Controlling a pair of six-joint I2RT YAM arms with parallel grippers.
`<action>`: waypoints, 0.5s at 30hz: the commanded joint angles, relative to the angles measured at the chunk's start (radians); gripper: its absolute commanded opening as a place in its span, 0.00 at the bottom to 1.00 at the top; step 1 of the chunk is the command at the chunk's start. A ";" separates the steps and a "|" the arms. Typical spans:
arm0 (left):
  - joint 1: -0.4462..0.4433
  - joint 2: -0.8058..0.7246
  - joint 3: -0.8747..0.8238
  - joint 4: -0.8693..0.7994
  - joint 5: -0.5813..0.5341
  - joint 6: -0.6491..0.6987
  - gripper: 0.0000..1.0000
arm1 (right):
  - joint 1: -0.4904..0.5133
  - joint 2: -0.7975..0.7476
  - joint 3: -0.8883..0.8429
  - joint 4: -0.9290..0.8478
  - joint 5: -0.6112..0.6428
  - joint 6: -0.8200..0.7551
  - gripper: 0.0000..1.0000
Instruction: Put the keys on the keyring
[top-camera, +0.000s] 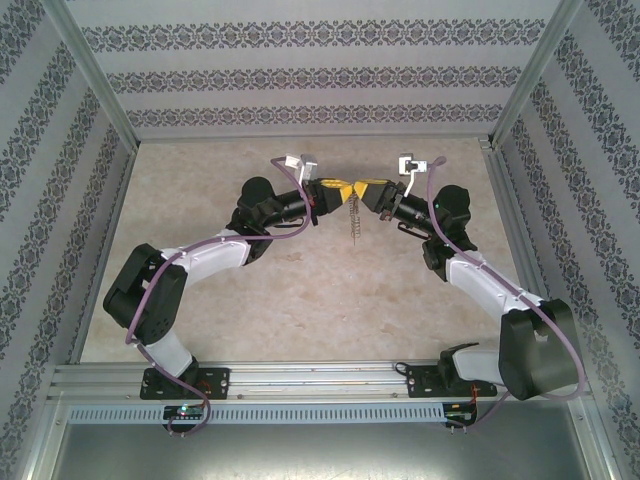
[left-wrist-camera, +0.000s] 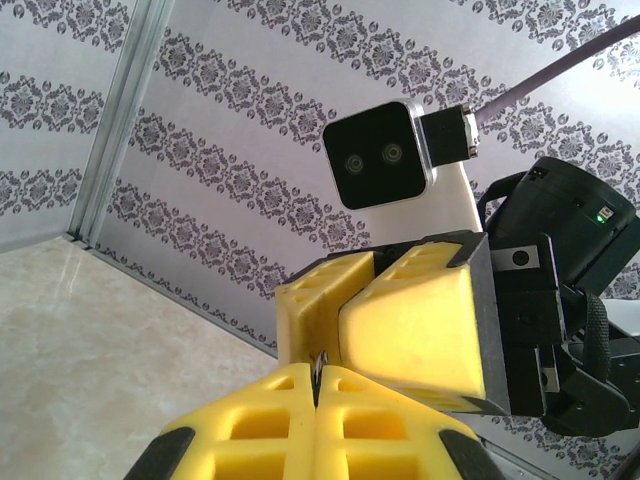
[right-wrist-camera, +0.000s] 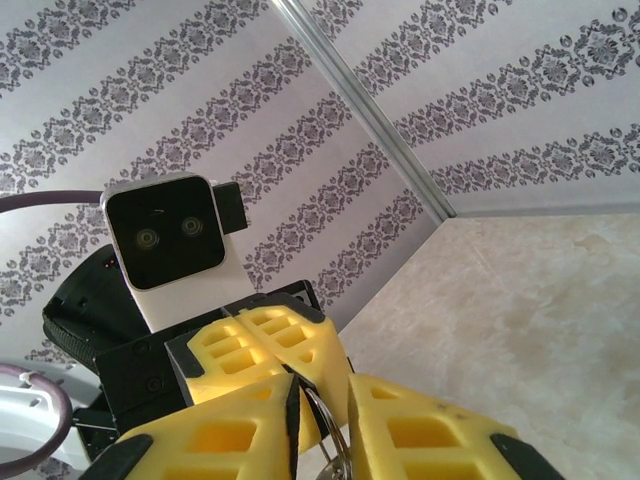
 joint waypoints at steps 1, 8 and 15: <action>-0.015 0.003 0.013 0.078 0.005 -0.006 0.00 | 0.010 0.012 0.003 0.057 -0.030 -0.005 0.21; -0.017 0.005 0.018 0.075 0.004 -0.004 0.00 | 0.009 0.016 -0.004 0.067 -0.034 -0.004 0.04; -0.015 -0.008 0.024 0.025 0.004 0.027 0.05 | -0.013 0.012 0.003 0.032 -0.067 -0.043 0.00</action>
